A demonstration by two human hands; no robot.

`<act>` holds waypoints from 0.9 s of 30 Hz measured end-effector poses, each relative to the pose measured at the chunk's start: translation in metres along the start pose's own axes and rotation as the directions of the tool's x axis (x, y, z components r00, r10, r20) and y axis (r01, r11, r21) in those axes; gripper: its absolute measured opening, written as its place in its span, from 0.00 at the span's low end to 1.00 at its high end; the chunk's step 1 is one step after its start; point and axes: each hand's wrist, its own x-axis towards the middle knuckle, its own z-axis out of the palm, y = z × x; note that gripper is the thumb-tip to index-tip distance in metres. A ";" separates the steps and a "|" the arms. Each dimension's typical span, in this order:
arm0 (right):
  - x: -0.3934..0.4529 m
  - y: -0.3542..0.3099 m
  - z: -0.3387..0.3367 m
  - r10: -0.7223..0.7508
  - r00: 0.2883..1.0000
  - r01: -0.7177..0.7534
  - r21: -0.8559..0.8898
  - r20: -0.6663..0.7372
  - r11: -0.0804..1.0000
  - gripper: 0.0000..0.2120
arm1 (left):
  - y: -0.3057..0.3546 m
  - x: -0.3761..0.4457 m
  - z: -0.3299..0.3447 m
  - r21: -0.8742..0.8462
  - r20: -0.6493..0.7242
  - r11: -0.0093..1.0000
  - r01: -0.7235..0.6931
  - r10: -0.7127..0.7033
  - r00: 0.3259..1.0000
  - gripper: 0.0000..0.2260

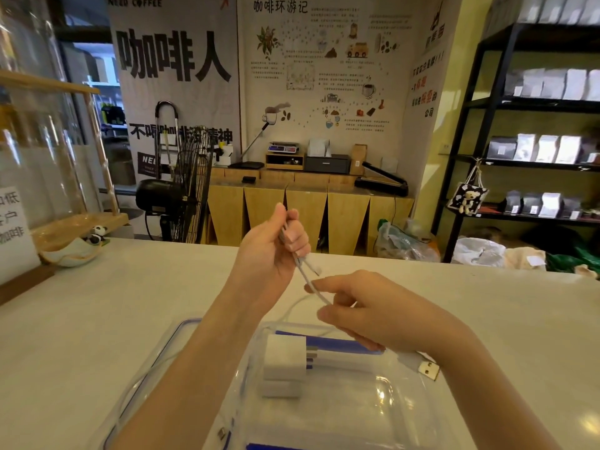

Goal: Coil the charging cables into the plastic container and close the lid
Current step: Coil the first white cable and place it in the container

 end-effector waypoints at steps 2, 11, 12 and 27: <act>-0.007 -0.006 -0.004 -0.019 0.999 0.022 -0.077 0.039 0.997 0.17 | -0.006 -0.002 -0.002 0.363 -0.016 0.927 -0.091 0.104 0.994 0.14; -0.025 -0.009 -0.026 -0.299 0.906 0.176 -0.375 -0.299 0.910 0.11 | -0.015 -0.008 0.002 0.883 0.242 0.449 -0.141 -0.177 0.954 0.15; -0.024 -0.005 -0.028 -0.319 0.887 0.182 -0.383 -0.333 0.906 0.11 | -0.015 -0.009 0.004 0.882 0.246 0.459 -0.112 -0.244 0.938 0.17; -0.002 0.006 -0.012 -0.298 0.870 0.307 -0.042 -0.392 0.951 0.16 | 0.010 -0.007 -0.003 0.291 0.608 0.797 0.529 -0.581 0.541 0.21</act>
